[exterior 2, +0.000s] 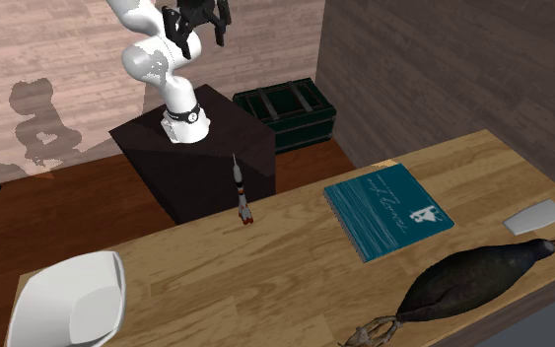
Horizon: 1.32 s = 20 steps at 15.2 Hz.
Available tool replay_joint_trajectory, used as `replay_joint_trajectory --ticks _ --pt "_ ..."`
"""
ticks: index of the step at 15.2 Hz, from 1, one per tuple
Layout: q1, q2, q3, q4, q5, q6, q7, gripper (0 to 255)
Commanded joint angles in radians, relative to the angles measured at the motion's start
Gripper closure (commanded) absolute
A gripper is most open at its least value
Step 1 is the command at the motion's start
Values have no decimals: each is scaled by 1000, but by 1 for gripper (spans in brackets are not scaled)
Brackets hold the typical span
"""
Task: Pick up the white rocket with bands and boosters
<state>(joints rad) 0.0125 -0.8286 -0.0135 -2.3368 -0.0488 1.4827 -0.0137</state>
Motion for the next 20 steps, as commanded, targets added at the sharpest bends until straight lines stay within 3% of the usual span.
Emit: replay_joint_trajectory --ticks 1,10,14,17,20 --pt "0 0 0 0 0 0 0 0" --pt "-16 -248 -184 -473 -88 554 -190 0" --pt "-33 -238 -313 -626 -136 855 -303 0" --pt "-17 -146 -441 -701 -165 1122 -408 0" --pt "-19 -147 -441 -705 -167 1134 -407 0"
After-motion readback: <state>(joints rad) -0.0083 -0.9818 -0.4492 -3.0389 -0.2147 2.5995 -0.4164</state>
